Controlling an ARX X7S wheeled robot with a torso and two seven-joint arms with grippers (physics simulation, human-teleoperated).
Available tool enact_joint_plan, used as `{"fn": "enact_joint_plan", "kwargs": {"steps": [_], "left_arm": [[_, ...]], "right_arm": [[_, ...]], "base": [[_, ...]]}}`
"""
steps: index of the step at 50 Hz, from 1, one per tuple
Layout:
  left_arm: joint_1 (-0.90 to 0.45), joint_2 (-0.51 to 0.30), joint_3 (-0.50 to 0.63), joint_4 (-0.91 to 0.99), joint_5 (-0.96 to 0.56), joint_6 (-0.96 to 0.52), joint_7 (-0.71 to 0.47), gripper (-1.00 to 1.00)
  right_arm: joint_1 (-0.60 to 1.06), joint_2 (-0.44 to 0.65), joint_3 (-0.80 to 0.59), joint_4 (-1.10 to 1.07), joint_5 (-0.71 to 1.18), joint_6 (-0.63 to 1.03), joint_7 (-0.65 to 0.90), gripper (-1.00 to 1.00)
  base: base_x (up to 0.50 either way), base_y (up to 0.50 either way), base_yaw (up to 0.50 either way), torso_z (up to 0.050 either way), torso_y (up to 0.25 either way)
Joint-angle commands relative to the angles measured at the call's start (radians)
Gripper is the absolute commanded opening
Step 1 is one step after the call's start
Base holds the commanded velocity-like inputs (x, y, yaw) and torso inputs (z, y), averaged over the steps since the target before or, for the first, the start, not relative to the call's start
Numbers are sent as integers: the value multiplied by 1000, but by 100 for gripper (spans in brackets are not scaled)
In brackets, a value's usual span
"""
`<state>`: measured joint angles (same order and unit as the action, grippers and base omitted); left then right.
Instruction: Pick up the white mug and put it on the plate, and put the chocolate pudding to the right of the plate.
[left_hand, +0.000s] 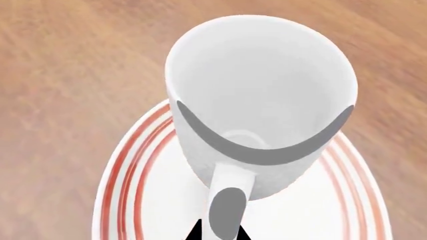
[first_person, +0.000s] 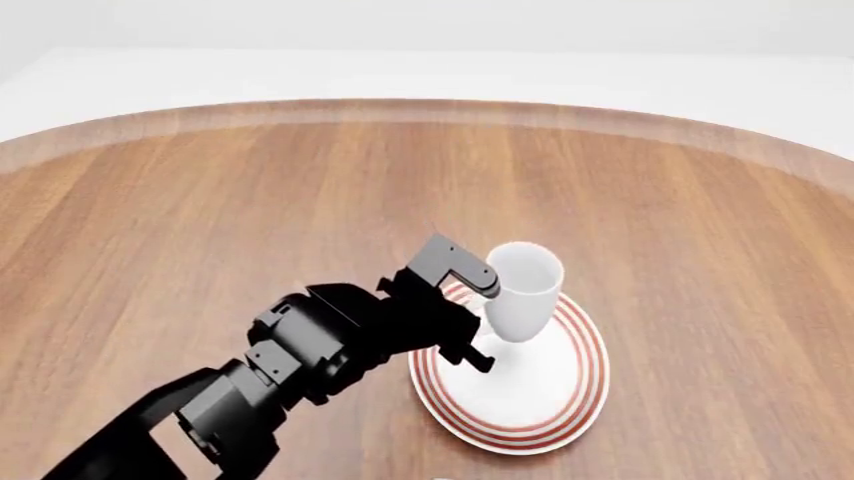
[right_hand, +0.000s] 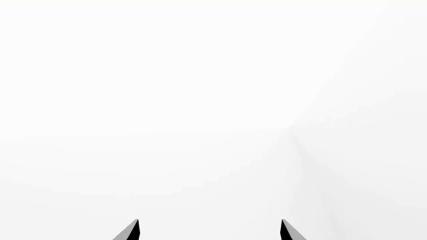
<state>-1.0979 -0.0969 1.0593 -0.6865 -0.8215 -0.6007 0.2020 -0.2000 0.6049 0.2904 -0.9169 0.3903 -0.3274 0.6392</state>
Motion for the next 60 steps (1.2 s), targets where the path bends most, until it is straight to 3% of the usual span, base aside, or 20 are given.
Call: {"fn": "enact_joint_plan", "kwargs": {"steps": [1,27,28,48,60], "left_arm": [[1,45,-21,-65,10,40,39,-100],[13,86,40,-165,20,90,50,-100],[13,86,42,-165,19,92,49,100],[21,83,85,-191,-17,125,26,100],[54,-38,93,74,-50,54,-67,100]], "right_arm": [[0,-16,21,2,-16,-4,-25,100],[-4,-14,21,9,-14,-12,-22,100],[-3,-14,21,9,-14,-11,-22,100],[-5,-11,18,5,-16,-8,-17,100],[-6,-9,10,-7,-22,-1,-13,100]], "base": [[0,0,0,0,0],[0,0,0,0,0],[0,0,0,0,0],[0,0,0,0,0],[0,0,0,0,0]]}}
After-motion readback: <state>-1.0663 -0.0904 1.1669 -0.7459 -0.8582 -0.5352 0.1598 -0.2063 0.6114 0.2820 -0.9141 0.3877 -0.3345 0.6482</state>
